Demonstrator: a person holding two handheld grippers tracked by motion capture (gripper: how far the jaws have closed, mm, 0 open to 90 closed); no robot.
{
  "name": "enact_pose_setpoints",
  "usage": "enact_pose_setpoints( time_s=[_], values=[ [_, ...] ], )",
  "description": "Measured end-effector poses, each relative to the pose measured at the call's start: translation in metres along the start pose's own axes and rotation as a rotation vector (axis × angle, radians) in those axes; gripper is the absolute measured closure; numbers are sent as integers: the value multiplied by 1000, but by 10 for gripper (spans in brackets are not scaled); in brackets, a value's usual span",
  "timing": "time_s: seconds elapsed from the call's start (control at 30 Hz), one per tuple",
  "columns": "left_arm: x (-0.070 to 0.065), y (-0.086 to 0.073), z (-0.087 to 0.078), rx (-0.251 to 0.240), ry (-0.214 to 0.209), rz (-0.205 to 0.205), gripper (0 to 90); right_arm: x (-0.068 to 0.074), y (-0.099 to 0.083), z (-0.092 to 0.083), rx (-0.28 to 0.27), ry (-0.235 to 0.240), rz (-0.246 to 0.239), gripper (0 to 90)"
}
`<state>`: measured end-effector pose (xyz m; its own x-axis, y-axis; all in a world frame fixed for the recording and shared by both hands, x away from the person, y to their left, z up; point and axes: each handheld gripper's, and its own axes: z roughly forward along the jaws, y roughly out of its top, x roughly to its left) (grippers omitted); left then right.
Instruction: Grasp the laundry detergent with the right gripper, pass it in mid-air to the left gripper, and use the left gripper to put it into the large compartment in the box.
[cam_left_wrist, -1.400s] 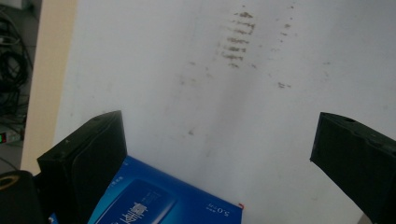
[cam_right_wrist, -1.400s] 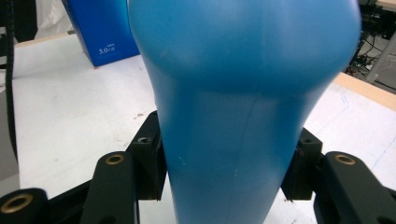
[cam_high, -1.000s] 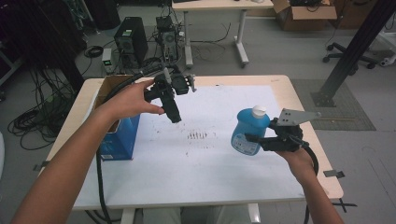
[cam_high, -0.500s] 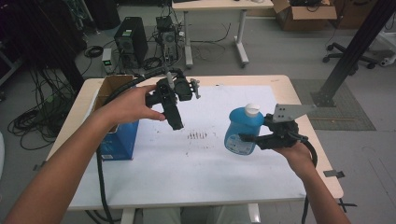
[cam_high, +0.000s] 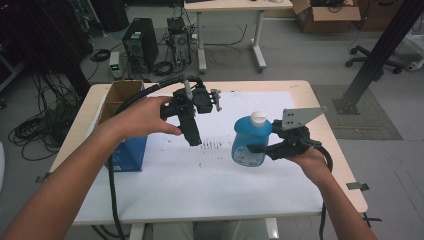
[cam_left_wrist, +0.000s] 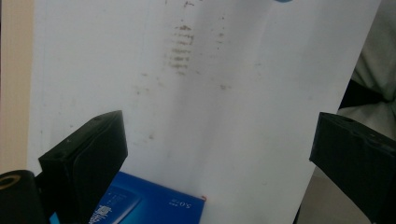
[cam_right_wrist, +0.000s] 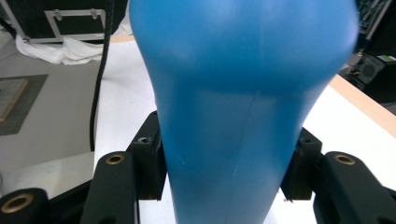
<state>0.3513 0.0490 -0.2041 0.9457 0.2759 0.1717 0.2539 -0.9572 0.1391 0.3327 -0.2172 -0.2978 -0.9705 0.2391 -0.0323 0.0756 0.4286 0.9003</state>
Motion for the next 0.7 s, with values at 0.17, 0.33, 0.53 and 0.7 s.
enact_pose_setpoints(
  time_s=[0.17,0.33,0.53,0.7],
  values=[
    [-4,3,-4,-7,-9,4,40,1,4,6,-3,31,-19,448],
    [-14,9,-9,-17,-29,49,40,3,8,16,6,75,-50,449],
    [-21,12,-14,-19,-38,75,41,5,10,25,19,112,-65,450],
    [-25,13,-20,-30,-58,89,43,6,11,34,32,145,-77,451]
  ],
)
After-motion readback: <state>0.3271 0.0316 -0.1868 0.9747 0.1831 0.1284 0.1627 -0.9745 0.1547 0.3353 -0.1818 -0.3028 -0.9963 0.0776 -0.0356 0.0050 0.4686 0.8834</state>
